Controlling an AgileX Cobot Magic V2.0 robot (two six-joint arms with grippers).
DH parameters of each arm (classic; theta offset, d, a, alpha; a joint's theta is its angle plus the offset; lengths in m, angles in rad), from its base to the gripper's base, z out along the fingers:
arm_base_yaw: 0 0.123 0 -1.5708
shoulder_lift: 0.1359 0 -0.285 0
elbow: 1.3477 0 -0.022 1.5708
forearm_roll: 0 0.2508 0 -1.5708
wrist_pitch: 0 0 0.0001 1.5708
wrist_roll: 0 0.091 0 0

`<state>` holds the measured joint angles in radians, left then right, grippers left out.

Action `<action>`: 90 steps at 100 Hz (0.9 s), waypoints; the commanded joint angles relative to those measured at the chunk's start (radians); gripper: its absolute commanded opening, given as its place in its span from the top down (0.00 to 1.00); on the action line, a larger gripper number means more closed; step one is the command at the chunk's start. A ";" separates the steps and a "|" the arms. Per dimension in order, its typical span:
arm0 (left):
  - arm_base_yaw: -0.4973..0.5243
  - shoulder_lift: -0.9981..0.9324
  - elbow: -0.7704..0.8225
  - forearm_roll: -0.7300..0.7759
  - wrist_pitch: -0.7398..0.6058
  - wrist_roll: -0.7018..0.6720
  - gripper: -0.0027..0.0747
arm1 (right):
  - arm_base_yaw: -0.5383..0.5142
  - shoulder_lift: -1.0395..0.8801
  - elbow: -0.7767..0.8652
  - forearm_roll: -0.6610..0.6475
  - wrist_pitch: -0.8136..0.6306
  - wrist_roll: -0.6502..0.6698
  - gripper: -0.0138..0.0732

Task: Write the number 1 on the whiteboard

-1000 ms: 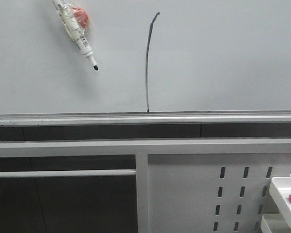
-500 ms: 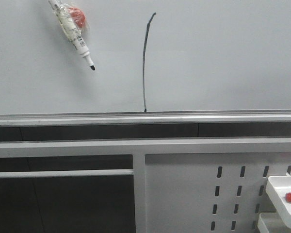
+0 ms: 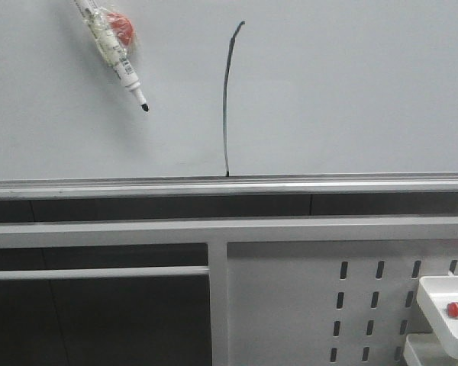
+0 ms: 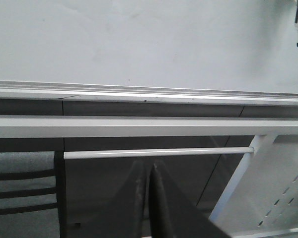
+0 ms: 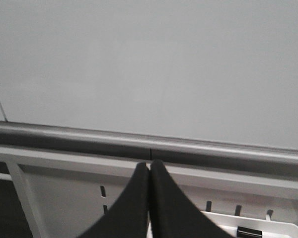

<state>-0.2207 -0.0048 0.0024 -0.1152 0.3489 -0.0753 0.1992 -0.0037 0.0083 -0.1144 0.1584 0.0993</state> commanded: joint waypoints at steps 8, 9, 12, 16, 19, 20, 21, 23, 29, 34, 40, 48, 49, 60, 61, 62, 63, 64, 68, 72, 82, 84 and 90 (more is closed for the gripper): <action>0.002 -0.023 0.036 -0.006 -0.036 -0.009 0.99 | -0.042 -0.025 0.012 -0.029 0.036 0.002 0.91; 0.002 -0.023 0.036 -0.006 -0.036 -0.009 0.99 | -0.045 -0.025 0.012 -0.029 0.042 0.002 0.91; 0.002 -0.023 0.036 -0.006 -0.036 -0.009 0.99 | -0.050 -0.025 0.012 -0.029 0.050 0.002 0.91; 0.002 -0.023 0.036 -0.006 -0.036 -0.009 0.99 | -0.060 -0.025 0.012 -0.029 0.063 0.002 0.91; 0.002 -0.023 0.036 -0.006 -0.036 -0.009 0.99 | -0.063 -0.025 0.012 -0.029 0.080 0.002 0.91; 0.002 -0.023 0.036 -0.006 -0.036 -0.009 0.99 | -0.066 -0.025 0.012 -0.029 0.084 0.002 0.91; 0.002 -0.023 0.036 -0.006 -0.036 -0.009 0.99 | -0.066 -0.025 0.012 -0.029 0.093 0.002 0.91; 0.002 -0.023 0.036 -0.006 -0.036 -0.009 0.99 | -0.070 -0.025 0.012 -0.029 0.103 0.002 0.91; 0.002 -0.023 0.036 -0.006 -0.036 -0.009 0.99 | -0.075 -0.025 0.012 -0.029 0.153 0.002 0.91; 0.002 -0.023 0.036 -0.006 -0.036 -0.009 0.99 | -0.079 -0.025 0.012 -0.029 0.151 0.002 0.91; 0.002 -0.023 0.036 -0.006 -0.036 -0.009 0.99 | -0.082 -0.025 0.012 -0.029 0.146 0.001 0.91; 0.002 -0.023 0.036 -0.006 -0.036 -0.009 0.99 | -0.082 -0.025 0.012 -0.029 0.146 0.001 0.91; 0.002 -0.023 0.036 -0.006 -0.036 -0.009 0.99 | -0.082 -0.025 0.012 -0.029 0.146 0.001 0.91; 0.002 -0.023 0.036 -0.006 -0.036 -0.009 0.99 | -0.082 -0.025 0.012 -0.029 0.146 0.001 0.91; 0.002 -0.023 0.036 -0.006 -0.036 -0.009 0.99 | -0.082 -0.025 0.012 -0.029 0.146 0.001 0.91; 0.002 -0.023 0.036 -0.006 -0.036 -0.009 0.99 | -0.082 -0.025 0.012 -0.029 0.146 0.001 0.91; 0.002 -0.023 0.036 -0.006 -0.036 -0.009 0.99 | -0.082 -0.025 0.012 -0.029 0.146 0.001 0.91; 0.002 -0.023 0.036 -0.006 -0.036 -0.009 0.99 | -0.082 -0.025 0.012 -0.029 0.146 0.001 0.91; 0.002 -0.023 0.036 -0.006 -0.036 -0.009 0.99 | -0.082 -0.025 0.012 -0.029 0.146 0.001 0.91; 0.002 -0.023 0.036 -0.006 -0.036 -0.009 0.99 | -0.082 -0.025 0.012 -0.029 0.146 0.001 0.91; 0.002 -0.023 0.036 -0.006 -0.036 -0.009 0.99 | -0.082 -0.025 0.012 -0.029 0.146 0.001 0.91; 0.002 -0.023 0.036 -0.006 -0.036 -0.009 0.99 | -0.082 -0.025 0.012 -0.029 0.146 0.001 0.91; 0.002 -0.023 0.036 -0.006 -0.036 -0.009 0.99 | -0.082 -0.025 0.012 -0.029 0.146 0.001 0.91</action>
<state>-0.2207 -0.0048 0.0024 -0.1152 0.3489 -0.0753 0.1222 -0.0116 0.0083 -0.1288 0.3292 0.1062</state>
